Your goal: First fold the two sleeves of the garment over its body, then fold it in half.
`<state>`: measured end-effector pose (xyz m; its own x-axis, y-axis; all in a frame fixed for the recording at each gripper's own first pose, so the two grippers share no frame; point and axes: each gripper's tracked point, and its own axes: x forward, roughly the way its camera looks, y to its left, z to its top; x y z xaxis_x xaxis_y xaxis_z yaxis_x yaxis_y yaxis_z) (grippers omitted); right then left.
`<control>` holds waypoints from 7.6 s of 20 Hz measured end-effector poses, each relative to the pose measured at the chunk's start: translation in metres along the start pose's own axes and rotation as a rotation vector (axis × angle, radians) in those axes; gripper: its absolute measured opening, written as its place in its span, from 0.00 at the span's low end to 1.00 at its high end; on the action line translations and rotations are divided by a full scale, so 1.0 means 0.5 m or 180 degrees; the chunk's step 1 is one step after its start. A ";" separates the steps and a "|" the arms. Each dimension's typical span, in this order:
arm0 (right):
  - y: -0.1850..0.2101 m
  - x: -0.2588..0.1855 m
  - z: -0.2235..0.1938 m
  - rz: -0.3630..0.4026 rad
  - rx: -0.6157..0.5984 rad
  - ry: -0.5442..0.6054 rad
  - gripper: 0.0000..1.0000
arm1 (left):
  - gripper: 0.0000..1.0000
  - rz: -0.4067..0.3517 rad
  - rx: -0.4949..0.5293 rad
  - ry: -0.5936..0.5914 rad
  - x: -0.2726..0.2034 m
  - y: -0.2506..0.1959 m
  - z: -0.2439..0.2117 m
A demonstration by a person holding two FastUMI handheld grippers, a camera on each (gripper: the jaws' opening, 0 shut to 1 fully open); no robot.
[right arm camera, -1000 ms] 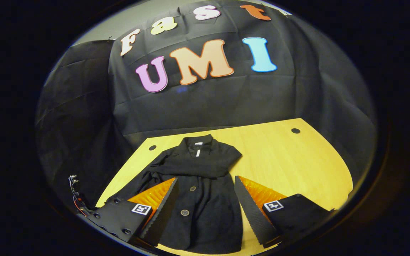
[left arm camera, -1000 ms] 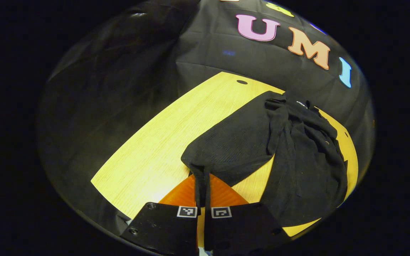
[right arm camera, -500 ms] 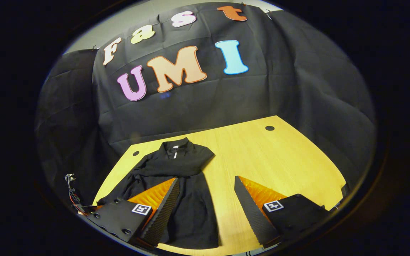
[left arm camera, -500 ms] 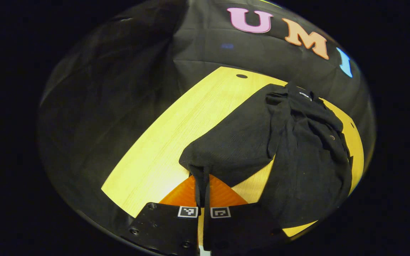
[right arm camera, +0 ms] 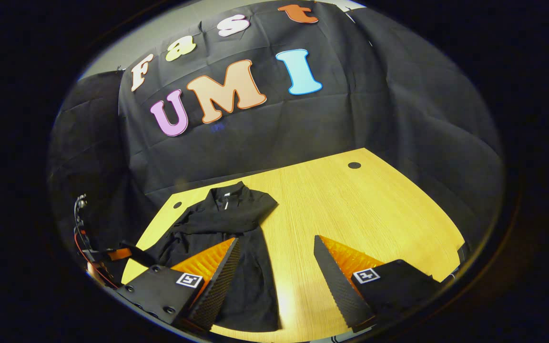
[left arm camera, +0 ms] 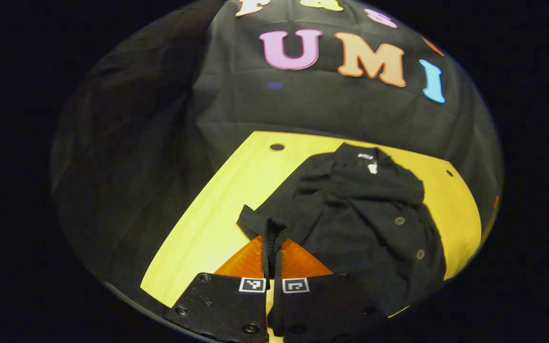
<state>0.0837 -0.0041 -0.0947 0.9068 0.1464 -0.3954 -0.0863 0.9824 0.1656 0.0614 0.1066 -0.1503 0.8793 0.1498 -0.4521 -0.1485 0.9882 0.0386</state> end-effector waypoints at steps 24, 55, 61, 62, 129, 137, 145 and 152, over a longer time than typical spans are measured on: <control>-0.122 -0.046 -0.113 -0.0160 0.0099 0.0362 0.99 | 0.00 -0.1398 0.0845 -0.0329 0.204 -0.759 0.161; -0.134 -0.085 -0.239 0.0173 -0.0207 0.0670 0.99 | 0.94 -0.1172 0.0715 -0.0984 0.064 -0.701 0.213; -0.081 -0.098 -0.287 0.0446 -0.0555 0.0804 0.98 | 0.94 -0.0604 0.0574 -0.1099 0.000 -0.480 0.187; -0.072 -0.096 -0.289 0.0478 -0.0600 0.0816 0.99 | 0.97 -0.0524 0.0589 -0.1083 -0.009 -0.445 0.173; 0.116 0.011 -0.505 0.0123 -0.0817 0.0972 0.21 | 0.08 -0.0775 0.0344 0.0448 -0.101 -0.113 -0.387; 0.124 0.010 -0.502 0.0132 -0.0531 0.1069 0.05 | 0.02 -0.0860 0.0343 0.0497 -0.103 -0.113 -0.388; 0.139 0.002 -0.469 -0.0019 -0.0761 0.1020 0.00 | 0.00 -0.0944 0.0193 0.0567 -0.102 -0.111 -0.367; 0.161 -0.007 -0.360 -0.0008 -0.0645 0.0714 0.02 | 0.00 -0.0988 0.0185 0.0228 -0.111 -0.115 -0.238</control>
<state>-0.0006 0.0956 -0.2428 0.7952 0.1437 -0.5891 -0.1851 0.9827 -0.0102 -0.0328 0.0374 -0.2333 0.8441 -0.1598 -0.5118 0.1497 0.9868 -0.0612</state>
